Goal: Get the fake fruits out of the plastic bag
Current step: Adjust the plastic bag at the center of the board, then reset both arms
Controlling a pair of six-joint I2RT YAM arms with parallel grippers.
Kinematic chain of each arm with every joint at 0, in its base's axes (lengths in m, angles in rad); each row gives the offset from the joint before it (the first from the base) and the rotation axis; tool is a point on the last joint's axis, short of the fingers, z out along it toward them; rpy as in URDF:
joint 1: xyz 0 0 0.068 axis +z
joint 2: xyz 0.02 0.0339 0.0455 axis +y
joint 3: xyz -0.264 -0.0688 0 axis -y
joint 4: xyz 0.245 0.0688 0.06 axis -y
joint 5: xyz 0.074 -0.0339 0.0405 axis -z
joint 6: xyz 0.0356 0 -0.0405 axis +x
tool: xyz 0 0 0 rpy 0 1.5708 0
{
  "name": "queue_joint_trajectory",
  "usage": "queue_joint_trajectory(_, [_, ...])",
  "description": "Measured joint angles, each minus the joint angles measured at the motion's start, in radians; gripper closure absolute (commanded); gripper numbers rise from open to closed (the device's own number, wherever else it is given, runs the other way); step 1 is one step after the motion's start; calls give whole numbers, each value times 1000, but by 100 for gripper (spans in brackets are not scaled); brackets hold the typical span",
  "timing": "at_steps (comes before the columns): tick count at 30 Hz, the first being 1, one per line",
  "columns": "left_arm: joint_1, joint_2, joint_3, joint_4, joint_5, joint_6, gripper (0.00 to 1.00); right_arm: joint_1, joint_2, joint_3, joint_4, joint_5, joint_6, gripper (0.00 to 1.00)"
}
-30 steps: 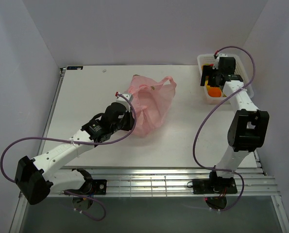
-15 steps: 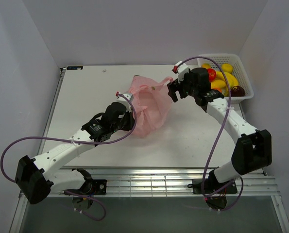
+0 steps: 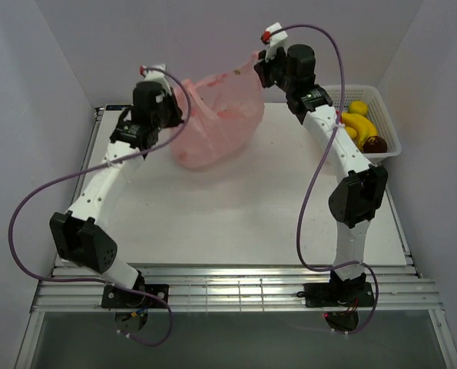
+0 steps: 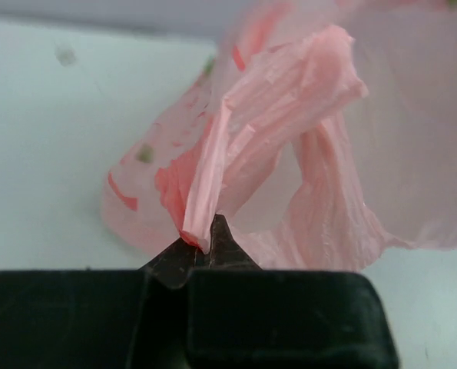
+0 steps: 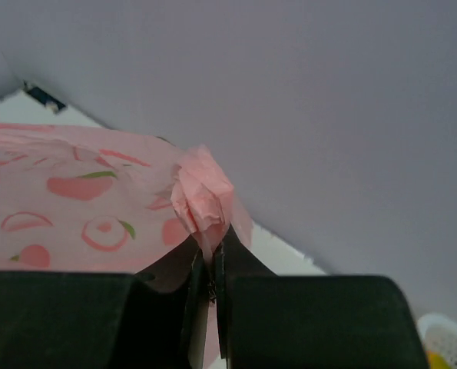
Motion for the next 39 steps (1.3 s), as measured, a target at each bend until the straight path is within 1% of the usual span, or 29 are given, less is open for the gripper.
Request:
queue_joint_trajectory(1, [51,57,116,-5,10,20,100,0,10,69,23,-10,20,92])
queue_joint_trajectory(3, [136,127,289,28,24,58,100,-2,-18,108,96,-22,55,92])
queue_joint_trajectory(4, [167,134,335,42,31,73,100,-6,-53,87,137,-26,74,92])
queue_joint_trajectory(5, [189,124,354,53,34,82,100,-12,-104,29,188,-34,90,92])
queue_joint_trajectory(6, [208,93,336,80,36,87,100,-22,-181,-89,285,-45,115,92])
queue_joint_trajectory(8, [225,6,233,127,40,86,100,-58,-337,-348,441,-97,175,92])
queue_joint_trajectory(9, [229,-51,148,148,44,79,100,-83,-405,-489,542,-137,205,92])
queue_joint_trajectory(10, [232,-108,50,173,55,69,100,-105,-449,-607,615,-176,227,92])
queue_joint_trajectory(12, [229,-206,-159,229,86,38,100,-136,-471,-769,721,-259,262,92])
queue_joint_trajectory(14, [224,-233,-315,241,111,2,100,-135,-405,-853,763,-335,292,92])
queue_joint_trajectory(16, [228,-194,-422,243,126,-33,100,-116,-309,-898,762,-388,315,92])
queue_joint_trajectory(19, [229,-112,-528,223,140,-76,100,-86,-196,-953,716,-420,348,92])
queue_joint_trajectory(22, [230,-97,-611,180,145,-110,100,-64,-137,-970,644,-438,374,90])
queue_joint_trajectory(23, [230,-106,-623,166,145,-120,100,-63,-133,-970,623,-437,382,88])
queue_joint_trajectory(24, [230,-117,-628,158,145,-129,100,-63,-133,-970,606,-437,386,79])
queue_joint_trajectory(26, [230,-151,-627,148,145,-144,100,-62,-136,-967,589,-436,391,66])
queue_joint_trajectory(27, [230,-173,-623,142,147,-150,94,-60,-138,-965,574,-435,391,52])
queue_joint_trajectory(28, [230,-195,-614,126,151,-154,71,-60,-144,-965,555,-433,394,42])
queue_joint_trajectory(29, [230,-216,-602,109,154,-156,62,-60,-154,-968,534,-428,392,31])
queue_joint_trajectory(30, [230,-237,-590,94,160,-161,56,-59,-170,-974,517,-422,392,4])
queue_joint_trajectory(31, [230,-262,-579,77,164,-166,14,-58,-193,-981,493,-413,393,10])
queue_joint_trajectory(32, [230,-287,-570,60,169,-164,2,-58,-216,-991,478,-408,378,10])
queue_joint_trajectory(35, [230,-381,-551,1,180,-174,2,-57,-341,-1028,397,-360,359,10])
queue_joint_trajectory(39, [229,-531,-511,-93,177,-164,2,-53,-541,-1045,282,-254,339,10])
